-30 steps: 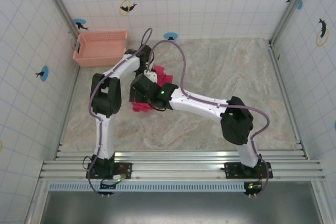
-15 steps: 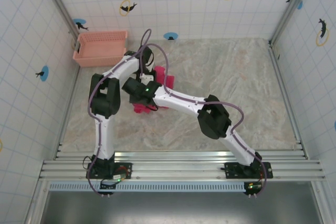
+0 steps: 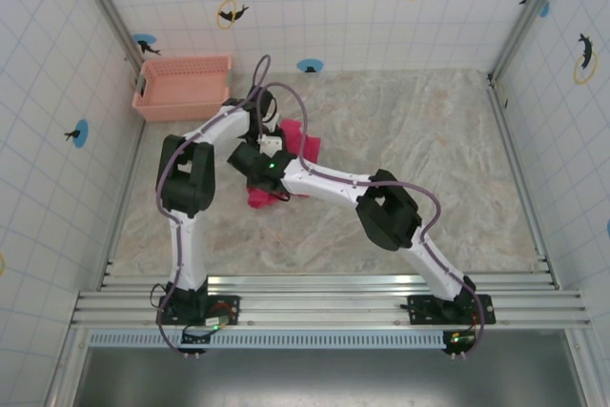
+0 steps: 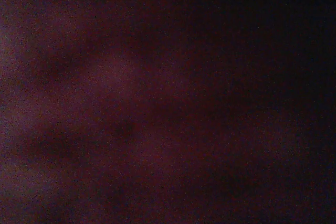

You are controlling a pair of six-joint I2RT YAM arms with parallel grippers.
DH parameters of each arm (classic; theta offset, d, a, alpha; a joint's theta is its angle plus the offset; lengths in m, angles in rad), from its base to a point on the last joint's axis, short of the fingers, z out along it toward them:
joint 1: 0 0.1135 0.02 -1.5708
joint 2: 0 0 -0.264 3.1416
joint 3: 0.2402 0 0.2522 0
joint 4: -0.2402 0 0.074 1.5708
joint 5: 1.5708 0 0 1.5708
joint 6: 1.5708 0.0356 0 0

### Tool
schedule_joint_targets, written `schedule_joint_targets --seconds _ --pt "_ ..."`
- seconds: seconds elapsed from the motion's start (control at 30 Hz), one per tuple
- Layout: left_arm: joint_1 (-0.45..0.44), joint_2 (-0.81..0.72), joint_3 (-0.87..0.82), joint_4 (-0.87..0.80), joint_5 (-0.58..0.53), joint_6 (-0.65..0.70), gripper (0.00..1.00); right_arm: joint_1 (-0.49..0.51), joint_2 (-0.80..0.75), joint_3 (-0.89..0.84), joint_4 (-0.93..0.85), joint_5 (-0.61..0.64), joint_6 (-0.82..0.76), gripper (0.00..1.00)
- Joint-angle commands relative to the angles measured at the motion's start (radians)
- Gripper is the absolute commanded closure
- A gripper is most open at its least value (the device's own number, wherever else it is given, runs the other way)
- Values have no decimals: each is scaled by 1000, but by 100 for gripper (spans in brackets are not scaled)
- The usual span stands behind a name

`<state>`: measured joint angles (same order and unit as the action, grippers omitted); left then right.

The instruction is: Roll up the long pants

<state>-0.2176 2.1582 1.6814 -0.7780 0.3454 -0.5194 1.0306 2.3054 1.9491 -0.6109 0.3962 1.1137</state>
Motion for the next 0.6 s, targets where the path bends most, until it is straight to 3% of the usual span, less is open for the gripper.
schedule_joint_targets --seconds 0.0,0.03,0.1,0.17,0.23,0.37,0.57 --pt "34 -61 -67 -64 118 -27 72 -53 -106 -245 110 -23 -39 100" --pt "42 -69 -81 -47 133 -34 67 -64 -150 -338 193 -53 -17 100" --pt "56 -85 -102 -23 149 -42 42 -103 -224 -543 421 -158 40 100" --pt "64 -102 -115 -3 161 -44 32 -138 -270 -719 609 -223 86 100" --pt "72 -117 -122 9 177 -48 4 -172 -298 -869 785 -286 146 100" --pt "78 -163 -143 38 197 -59 2 -221 -306 -1094 1181 -369 264 100" --pt "81 -209 -199 107 283 -44 2 -258 -253 -1198 1404 -488 438 100"
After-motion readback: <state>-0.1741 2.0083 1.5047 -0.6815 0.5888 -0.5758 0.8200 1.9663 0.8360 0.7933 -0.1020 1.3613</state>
